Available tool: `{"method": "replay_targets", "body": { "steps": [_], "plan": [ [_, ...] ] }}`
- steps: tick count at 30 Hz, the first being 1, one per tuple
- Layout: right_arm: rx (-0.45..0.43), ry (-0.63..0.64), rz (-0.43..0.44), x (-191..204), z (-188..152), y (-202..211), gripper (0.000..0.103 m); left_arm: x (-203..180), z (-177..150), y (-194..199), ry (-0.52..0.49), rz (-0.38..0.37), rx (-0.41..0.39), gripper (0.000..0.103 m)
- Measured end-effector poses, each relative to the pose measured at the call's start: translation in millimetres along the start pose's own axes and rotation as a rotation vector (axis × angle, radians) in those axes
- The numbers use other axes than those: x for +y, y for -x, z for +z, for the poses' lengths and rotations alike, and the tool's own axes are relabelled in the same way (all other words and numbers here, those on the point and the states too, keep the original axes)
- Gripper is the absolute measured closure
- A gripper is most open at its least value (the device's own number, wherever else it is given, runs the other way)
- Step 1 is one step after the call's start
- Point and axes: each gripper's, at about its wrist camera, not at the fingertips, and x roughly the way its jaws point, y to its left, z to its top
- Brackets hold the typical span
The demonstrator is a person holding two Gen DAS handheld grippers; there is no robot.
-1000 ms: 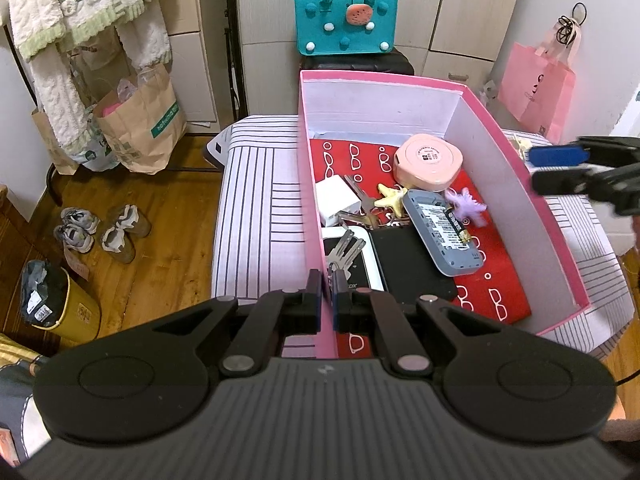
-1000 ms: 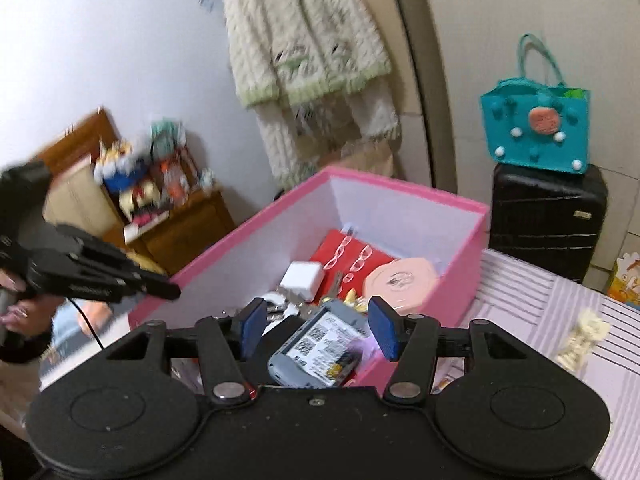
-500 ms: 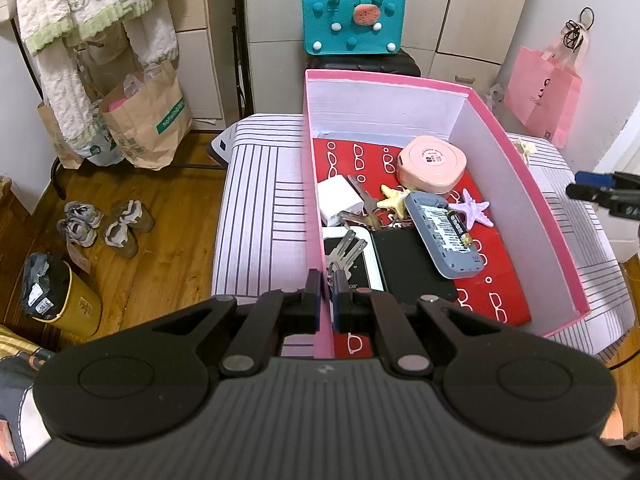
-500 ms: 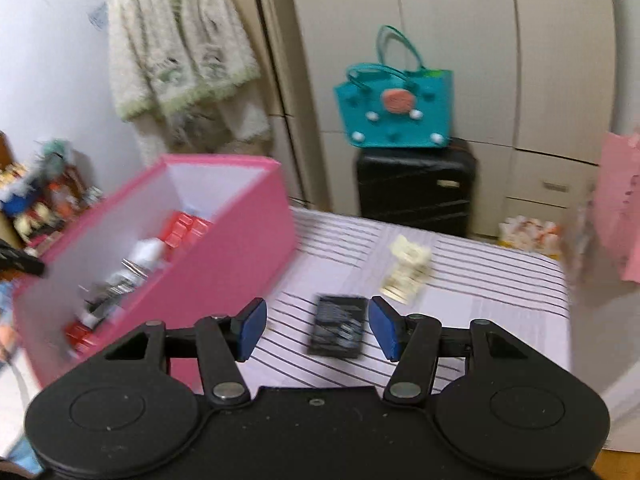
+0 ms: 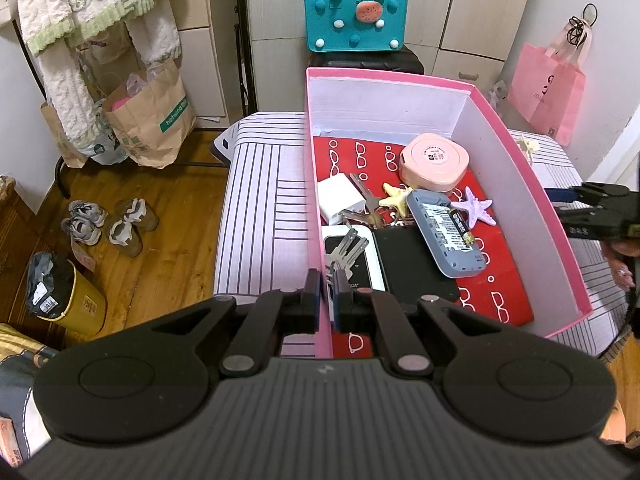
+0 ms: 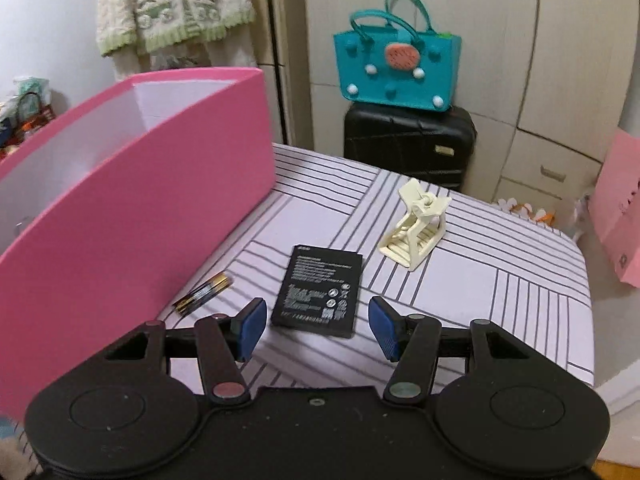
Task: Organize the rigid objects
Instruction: 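Move the right gripper to the black phone battery and grasp it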
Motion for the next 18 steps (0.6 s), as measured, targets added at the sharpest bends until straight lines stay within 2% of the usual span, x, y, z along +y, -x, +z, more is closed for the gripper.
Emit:
{"method": "replay_targets", "body": {
  "steps": [3, 7, 10, 13, 18],
  "plan": [
    [0.024, -0.053, -0.016, -1.9, 8.2, -10.3, 0.039, -0.5, -0.4, 0.1, -0.001, 0.003, -0.001, 0.097],
    [0.044, -0.048, -0.024, 2.9, 12.8, -22.1, 0.038, -0.6, -0.7, 0.4, -0.001, 0.000, 0.001, 0.097],
    [0.009, -0.022, -0.041, 7.4, 11.2, -25.5, 0.042, -1.0, -1.0, 1.2, -0.007, 0.003, -0.002, 0.097],
    [0.010, -0.015, -0.048, 7.0, 11.6, -24.1, 0.046, -2.9, -2.2, 1.2, -0.013, 0.009, -0.005, 0.097],
    [0.016, -0.027, -0.043, 4.1, 13.7, -24.5, 0.042, -3.3, -2.6, 1.0, -0.015, 0.005, -0.004, 0.097]
  ]
}}
